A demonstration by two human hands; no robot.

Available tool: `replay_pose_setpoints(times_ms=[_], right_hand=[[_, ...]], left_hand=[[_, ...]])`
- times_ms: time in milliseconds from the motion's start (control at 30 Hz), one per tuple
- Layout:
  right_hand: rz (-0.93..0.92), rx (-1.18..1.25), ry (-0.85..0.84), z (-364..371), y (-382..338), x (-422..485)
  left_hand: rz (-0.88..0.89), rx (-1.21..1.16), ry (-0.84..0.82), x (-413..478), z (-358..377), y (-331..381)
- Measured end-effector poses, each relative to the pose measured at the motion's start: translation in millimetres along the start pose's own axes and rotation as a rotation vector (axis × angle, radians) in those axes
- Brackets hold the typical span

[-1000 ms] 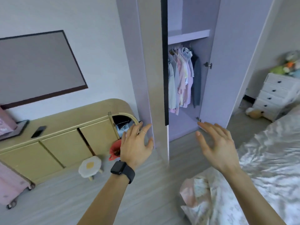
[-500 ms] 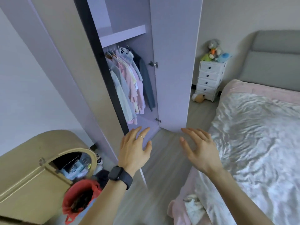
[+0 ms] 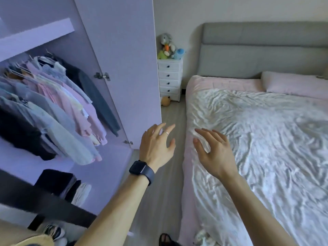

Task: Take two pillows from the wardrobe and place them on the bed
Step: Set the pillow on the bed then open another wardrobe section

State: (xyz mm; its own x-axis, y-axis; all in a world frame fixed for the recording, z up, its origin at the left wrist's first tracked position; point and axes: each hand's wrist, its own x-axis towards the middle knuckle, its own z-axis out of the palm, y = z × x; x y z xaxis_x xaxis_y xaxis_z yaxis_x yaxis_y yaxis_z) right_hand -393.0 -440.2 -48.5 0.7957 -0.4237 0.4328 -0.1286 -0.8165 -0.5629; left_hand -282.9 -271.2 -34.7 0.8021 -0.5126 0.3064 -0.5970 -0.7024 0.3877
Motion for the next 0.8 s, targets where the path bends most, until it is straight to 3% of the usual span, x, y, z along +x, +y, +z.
replay_pose_setpoints(times_ms=[433,800], right_hand=[[0.141,-0.047,0.050,64,111,255],[0.138,-0.115,0.075,111,155,456]], left_hand=[[0.064,-0.082,-0.099,305,110,-13],[0.098,-0.092,-0.042,514,154,-48]])
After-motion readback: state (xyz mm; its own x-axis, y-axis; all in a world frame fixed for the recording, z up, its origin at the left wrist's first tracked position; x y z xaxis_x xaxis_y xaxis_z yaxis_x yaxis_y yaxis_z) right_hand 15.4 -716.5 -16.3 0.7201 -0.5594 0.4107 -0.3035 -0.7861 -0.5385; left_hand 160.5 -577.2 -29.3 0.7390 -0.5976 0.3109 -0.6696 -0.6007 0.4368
